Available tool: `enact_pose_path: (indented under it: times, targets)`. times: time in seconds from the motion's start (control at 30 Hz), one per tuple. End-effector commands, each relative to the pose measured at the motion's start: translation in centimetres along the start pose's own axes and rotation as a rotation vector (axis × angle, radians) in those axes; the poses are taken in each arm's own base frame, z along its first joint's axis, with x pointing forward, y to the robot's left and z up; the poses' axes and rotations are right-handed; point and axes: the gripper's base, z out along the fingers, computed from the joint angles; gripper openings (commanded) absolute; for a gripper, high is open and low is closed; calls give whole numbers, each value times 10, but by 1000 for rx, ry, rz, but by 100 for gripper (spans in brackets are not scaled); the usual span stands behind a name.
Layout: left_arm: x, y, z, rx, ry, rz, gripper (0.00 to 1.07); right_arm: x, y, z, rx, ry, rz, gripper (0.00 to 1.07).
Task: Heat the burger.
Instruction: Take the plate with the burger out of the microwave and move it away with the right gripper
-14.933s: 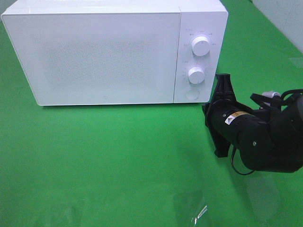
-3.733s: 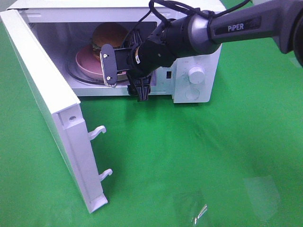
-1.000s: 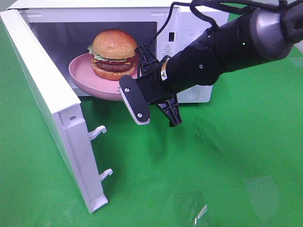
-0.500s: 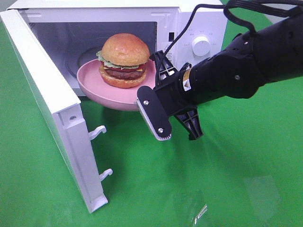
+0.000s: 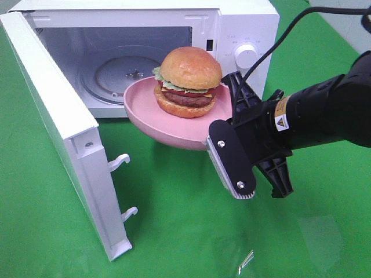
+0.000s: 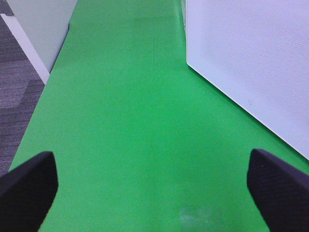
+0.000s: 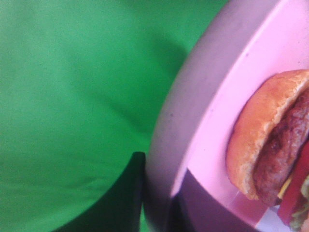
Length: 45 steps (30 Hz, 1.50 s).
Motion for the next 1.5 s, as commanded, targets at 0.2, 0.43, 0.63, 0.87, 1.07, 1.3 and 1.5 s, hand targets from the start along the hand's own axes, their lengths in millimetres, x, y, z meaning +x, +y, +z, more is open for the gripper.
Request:
enact_pose_path:
  times: [0.2,0.43,0.63,0.87,1.07,1.3,1.5]
  targets:
    - [1,-1,-2,3,-30,-3,100,3,8,-43,76,4,19,0]
    - [1,-1,-2,3,-30,-3,100,8,32,-74,37,39,14,0]
    - [1,-1,-2,3,-30,-3,100,15,52,-99,15,105,51,0]
    - [1,-1,-2,3,-30,-3,100,26,66,-121,-12,229,196,0]
    - [1,-1,-2,3,-30,-3,100,39,77,-128,-95,391,283,0]
    - [1,-1,-2,3,-30,-3,100,47,78,-132,-67,499,399,0]
    - [1,-1,-2,3,-30,-3,100,53,83,-135,-59,594,556,0]
